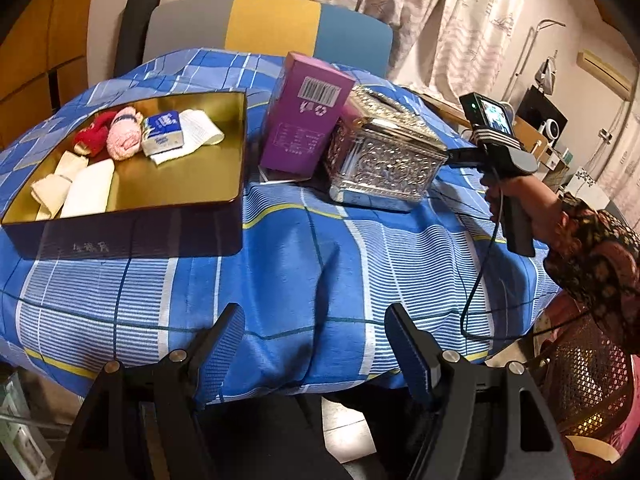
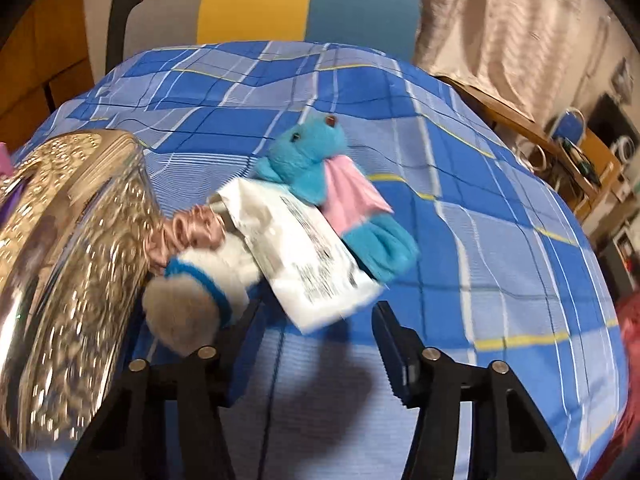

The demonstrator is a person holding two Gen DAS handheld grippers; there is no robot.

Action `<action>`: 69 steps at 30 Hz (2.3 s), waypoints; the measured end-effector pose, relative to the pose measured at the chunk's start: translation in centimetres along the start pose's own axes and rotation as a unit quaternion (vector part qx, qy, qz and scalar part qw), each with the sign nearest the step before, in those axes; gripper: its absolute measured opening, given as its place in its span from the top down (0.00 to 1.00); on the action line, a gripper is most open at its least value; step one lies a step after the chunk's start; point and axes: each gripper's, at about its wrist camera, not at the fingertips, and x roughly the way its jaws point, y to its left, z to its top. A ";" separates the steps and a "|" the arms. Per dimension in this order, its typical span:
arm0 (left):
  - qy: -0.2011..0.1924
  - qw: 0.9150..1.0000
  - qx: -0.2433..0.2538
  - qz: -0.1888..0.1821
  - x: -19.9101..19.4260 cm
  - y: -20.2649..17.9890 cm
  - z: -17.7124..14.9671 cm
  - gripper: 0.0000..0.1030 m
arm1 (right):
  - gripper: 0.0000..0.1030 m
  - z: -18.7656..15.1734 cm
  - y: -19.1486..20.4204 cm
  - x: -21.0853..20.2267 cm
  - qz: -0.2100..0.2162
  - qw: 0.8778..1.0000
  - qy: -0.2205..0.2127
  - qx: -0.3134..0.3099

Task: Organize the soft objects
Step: 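Grasp the white printed packet with the right tool, then grasp the white knit glove with the left tool while the right tool holds the packet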

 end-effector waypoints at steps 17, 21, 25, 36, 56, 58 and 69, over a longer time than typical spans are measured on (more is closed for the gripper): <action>0.026 0.999 0.026 -0.016 1.8 -2.5 0.0 0.29 | 0.74 -3.2 -7.3 -3.1 0.180 0.968 0.029 0.175; 0.027 0.998 0.042 -0.026 2.0 -3.7 0.0 0.29 | 0.74 -5.9 -11.4 -4.1 0.224 0.941 0.039 0.252; 0.028 0.998 0.056 -0.032 2.0 -4.9 0.0 0.29 | 0.66 -7.5 -15.1 -4.8 0.196 0.935 0.030 0.293; 0.028 0.997 0.064 -0.022 2.0 -5.6 0.5 0.29 | 0.32 -6.9 -17.0 -5.0 0.116 0.958 0.003 0.261; 0.035 0.995 0.092 -0.021 2.4 -7.7 0.5 0.29 | 0.16 -4.8 -17.8 -1.8 0.005 0.989 0.032 0.141; 0.034 0.995 0.096 -0.018 2.3 -8.0 0.6 0.29 | 0.16 -4.5 -16.9 -0.7 -0.012 0.992 0.046 0.115; 0.022 0.991 0.121 -0.052 3.4 -12.9 4.2 0.29 | 0.43 -6.4 -16.7 -2.2 0.038 0.992 0.051 0.105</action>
